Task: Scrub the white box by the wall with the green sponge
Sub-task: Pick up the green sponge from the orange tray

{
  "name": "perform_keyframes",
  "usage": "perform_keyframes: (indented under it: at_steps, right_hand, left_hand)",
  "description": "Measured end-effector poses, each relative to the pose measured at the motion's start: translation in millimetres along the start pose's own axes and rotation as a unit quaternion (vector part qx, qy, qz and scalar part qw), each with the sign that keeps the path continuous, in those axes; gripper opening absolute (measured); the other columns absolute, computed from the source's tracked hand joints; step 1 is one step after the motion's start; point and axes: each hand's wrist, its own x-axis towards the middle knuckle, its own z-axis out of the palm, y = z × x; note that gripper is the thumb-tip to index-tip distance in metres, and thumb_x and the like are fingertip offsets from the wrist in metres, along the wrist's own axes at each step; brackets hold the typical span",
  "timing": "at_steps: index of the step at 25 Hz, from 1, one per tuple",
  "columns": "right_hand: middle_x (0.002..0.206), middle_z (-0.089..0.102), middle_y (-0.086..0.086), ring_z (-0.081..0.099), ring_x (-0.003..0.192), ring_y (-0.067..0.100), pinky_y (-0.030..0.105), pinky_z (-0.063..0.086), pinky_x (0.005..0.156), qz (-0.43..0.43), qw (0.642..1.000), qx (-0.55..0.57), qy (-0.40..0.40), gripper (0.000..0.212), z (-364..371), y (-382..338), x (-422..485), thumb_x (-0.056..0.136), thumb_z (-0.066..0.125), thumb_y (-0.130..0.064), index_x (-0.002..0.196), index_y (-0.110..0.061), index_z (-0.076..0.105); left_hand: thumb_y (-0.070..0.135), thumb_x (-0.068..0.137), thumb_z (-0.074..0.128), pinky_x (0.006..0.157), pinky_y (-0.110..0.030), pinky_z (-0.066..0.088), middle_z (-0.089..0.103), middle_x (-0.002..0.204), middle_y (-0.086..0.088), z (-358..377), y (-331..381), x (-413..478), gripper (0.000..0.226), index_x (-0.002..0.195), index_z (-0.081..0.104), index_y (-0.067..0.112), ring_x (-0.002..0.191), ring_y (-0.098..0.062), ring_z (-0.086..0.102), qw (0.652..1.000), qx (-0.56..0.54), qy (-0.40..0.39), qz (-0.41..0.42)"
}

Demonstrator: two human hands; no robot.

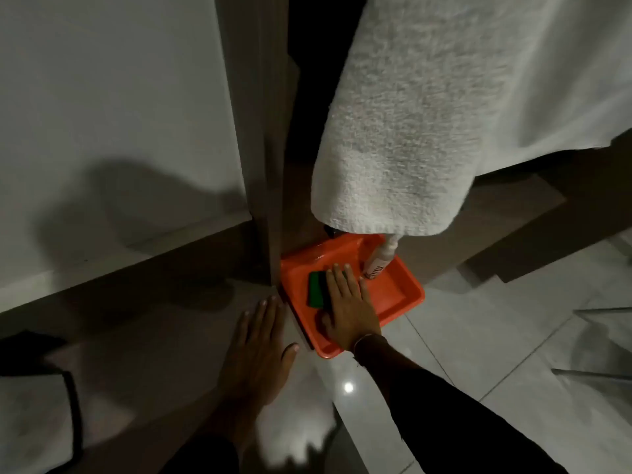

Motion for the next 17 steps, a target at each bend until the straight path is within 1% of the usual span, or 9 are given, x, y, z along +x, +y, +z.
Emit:
perform_keyframes:
  at_steps: [1, 3, 4, 5, 7, 8, 13, 15, 17]
  right_hand:
    - [0.171, 0.013, 0.010, 0.005, 0.158, 0.031, 0.051, 0.004, 0.126, -0.018, 0.999, -0.008, -0.025, 0.100, 8.3, 2.3, 10.8, 0.079, 0.058, -0.046, 0.162, -0.015, 0.013]
    - [0.171, 0.008, 0.011, 0.001, 0.158, 0.030, 0.050, 0.003, 0.128, -0.031, 0.997, -0.021, -0.063, 0.104, 19.5, 4.6, 21.9, 0.078, 0.061, -0.044, 0.163, -0.014, 0.008]
    - [0.172, 0.007, 0.011, 0.000, 0.158, 0.030, 0.050, 0.004, 0.129, -0.032, 0.996, -0.018, -0.083, 0.100, 24.3, 5.2, 25.8, 0.082, 0.059, -0.041, 0.163, -0.014, 0.006]
    - [0.172, 0.007, 0.010, 0.001, 0.159, 0.030, 0.049, 0.005, 0.129, -0.026, 0.996, -0.007, -0.087, 0.090, 31.6, 4.4, 28.3, 0.090, 0.055, -0.035, 0.163, -0.014, 0.006]
    - [0.172, 0.009, 0.009, 0.002, 0.159, 0.029, 0.048, 0.006, 0.129, -0.011, 0.998, 0.006, -0.066, 0.066, 42.2, 1.9, 27.0, 0.105, 0.038, -0.020, 0.163, -0.013, 0.008]
    - [0.172, 0.010, 0.009, 0.003, 0.159, 0.029, 0.047, 0.006, 0.129, -0.007, 0.998, 0.004, -0.056, 0.060, 43.7, 0.8, 28.1, 0.108, 0.032, -0.017, 0.163, -0.013, 0.008]
    - [0.171, 0.011, 0.011, 0.005, 0.158, 0.031, 0.047, 0.009, 0.130, -0.004, 0.998, -0.013, -0.064, 0.057, 34.0, -1.2, 29.5, 0.110, 0.029, -0.017, 0.163, -0.011, 0.009]
    - [0.170, 0.015, 0.012, 0.008, 0.158, 0.033, 0.046, 0.013, 0.129, -0.015, 0.998, -0.017, -0.056, 0.056, 20.5, -4.1, 23.2, 0.109, 0.031, -0.016, 0.162, -0.010, 0.012]
    - [0.170, 0.018, 0.013, 0.012, 0.157, 0.033, 0.045, 0.015, 0.128, -0.018, 0.999, -0.028, -0.031, 0.058, -0.4, -14.3, 8.2, 0.108, 0.035, -0.015, 0.162, -0.010, 0.014]
  left_hand:
    - [0.064, 0.100, 0.031, 0.131, -0.057, 0.025, 0.021, 0.175, -0.014, 5.1, -0.5, 4.0, 0.085, 0.165, 0.012, 0.013, 0.162, -0.033, 0.022, 1.000, -0.005, -0.010, -0.012]
    - [0.064, 0.100, 0.024, 0.131, -0.057, 0.024, 0.018, 0.176, -0.014, 13.2, -3.5, 7.2, 0.085, 0.165, 0.008, 0.013, 0.163, -0.032, 0.019, 1.000, -0.001, 0.006, -0.016]
    - [0.065, 0.100, 0.024, 0.131, -0.057, 0.023, 0.017, 0.176, -0.014, 21.8, -5.5, 7.3, 0.085, 0.165, 0.007, 0.013, 0.163, -0.032, 0.018, 1.000, 0.011, 0.029, -0.003]
    - [0.065, 0.100, 0.024, 0.131, -0.057, 0.022, 0.015, 0.177, -0.014, 24.7, -5.7, 8.3, 0.085, 0.166, 0.005, 0.013, 0.163, -0.032, 0.017, 1.000, 0.011, 0.029, -0.003]
    - [0.065, 0.100, 0.026, 0.132, -0.056, 0.020, 0.013, 0.177, -0.013, 26.1, -6.3, 8.3, 0.086, 0.166, 0.003, 0.014, 0.164, -0.031, 0.014, 1.000, 0.004, 0.027, -0.002]
    - [0.065, 0.100, 0.028, 0.132, -0.055, 0.020, 0.012, 0.177, -0.012, 28.6, -7.5, 9.2, 0.086, 0.166, 0.003, 0.015, 0.164, -0.031, 0.014, 0.999, 0.001, 0.037, 0.008]
    - [0.065, 0.101, 0.029, 0.131, -0.055, 0.024, 0.014, 0.177, -0.011, 21.5, -6.8, 8.8, 0.086, 0.166, 0.004, 0.014, 0.164, -0.029, 0.015, 0.999, -0.023, 0.027, -0.003]
    - [0.066, 0.102, 0.025, 0.131, -0.055, 0.025, 0.016, 0.177, -0.012, 11.1, -4.8, 2.6, 0.085, 0.166, 0.008, 0.013, 0.164, -0.030, 0.016, 1.000, -0.029, 0.006, -0.008]
    - [0.068, 0.102, 0.020, 0.131, -0.054, 0.026, 0.017, 0.176, -0.010, -2.3, -8.1, -15.1, 0.083, 0.165, 0.011, 0.015, 0.163, -0.030, 0.019, 0.999, -0.050, 0.015, -0.016]
